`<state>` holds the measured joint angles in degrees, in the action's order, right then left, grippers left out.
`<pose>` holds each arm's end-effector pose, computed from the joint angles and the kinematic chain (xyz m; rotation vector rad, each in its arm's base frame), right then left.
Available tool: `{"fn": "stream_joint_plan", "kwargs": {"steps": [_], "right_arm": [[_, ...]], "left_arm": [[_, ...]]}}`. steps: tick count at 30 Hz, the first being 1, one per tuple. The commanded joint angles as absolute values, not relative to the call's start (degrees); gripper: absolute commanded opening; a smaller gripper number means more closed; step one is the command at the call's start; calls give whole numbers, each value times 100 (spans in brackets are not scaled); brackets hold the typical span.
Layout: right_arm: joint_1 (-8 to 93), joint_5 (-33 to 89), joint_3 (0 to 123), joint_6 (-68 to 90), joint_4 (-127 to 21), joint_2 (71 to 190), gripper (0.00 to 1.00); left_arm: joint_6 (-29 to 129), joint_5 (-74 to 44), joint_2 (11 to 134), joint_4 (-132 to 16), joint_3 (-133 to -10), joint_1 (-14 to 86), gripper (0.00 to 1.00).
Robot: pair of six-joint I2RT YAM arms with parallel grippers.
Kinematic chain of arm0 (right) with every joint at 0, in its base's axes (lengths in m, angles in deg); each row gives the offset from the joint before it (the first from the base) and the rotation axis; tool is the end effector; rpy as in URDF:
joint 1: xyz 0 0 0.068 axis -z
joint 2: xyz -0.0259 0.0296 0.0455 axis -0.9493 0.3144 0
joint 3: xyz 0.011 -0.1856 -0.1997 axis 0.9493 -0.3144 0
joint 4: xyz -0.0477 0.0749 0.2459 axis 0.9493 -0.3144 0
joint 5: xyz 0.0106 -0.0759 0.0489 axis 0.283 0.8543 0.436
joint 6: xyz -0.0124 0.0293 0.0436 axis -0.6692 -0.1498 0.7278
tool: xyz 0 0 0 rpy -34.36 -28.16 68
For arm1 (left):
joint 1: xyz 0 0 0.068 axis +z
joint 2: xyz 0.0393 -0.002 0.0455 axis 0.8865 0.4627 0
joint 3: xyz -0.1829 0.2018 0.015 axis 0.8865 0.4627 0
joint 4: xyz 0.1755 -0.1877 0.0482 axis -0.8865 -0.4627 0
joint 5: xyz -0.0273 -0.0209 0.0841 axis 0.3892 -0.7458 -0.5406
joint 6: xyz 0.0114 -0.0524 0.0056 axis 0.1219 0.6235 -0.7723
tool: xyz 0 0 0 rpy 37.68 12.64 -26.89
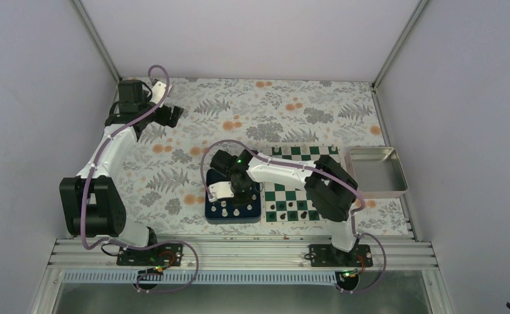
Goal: Set up the chess pieces on the board
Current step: Pick up the chess piece from the storage box.
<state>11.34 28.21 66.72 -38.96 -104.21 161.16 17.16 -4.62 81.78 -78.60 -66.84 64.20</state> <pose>0.1806 0.3269 0.1749 -2.3838 1.8692 0.2334 0.3358 -0.0011 0.2955 0.5394 2.1002 -0.1336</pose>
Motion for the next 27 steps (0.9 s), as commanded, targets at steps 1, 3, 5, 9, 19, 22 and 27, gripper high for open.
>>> {"fn": "stream_joint_plan", "kwargs": {"steps": [1, 3, 5, 9, 19, 22, 27], "right_arm": [[1112, 2867, 6542, -3830, -10292, 16238, 37], [1111, 2877, 6524, -3827, -10275, 16272, 36], [1115, 2890, 6512, -3837, -10249, 16292, 32], [1129, 2853, 6557, -3819, -10245, 16287, 18], [1304, 2936, 7155, -3843, -10686, 15859, 7], [1467, 3018, 7748, -3896, -11065, 15668, 7], [1937, 3264, 8766, -4056, -11489, 15541, 7]], "left_arm": [[1646, -385, 8160, -7820, -6718, 6444, 100], [1646, -384, 8150, -7822, -6713, 6442, 100], [1646, -385, 8142, -7821, -6710, 6440, 100], [1646, -385, 8146, -7827, -6712, 6440, 100], [1646, -385, 8153, -7829, -6725, 6446, 100], [1647, -385, 8147, -7835, -6733, 6446, 100], [1647, -399, 8115, -7842, -6730, 6446, 100]]}}
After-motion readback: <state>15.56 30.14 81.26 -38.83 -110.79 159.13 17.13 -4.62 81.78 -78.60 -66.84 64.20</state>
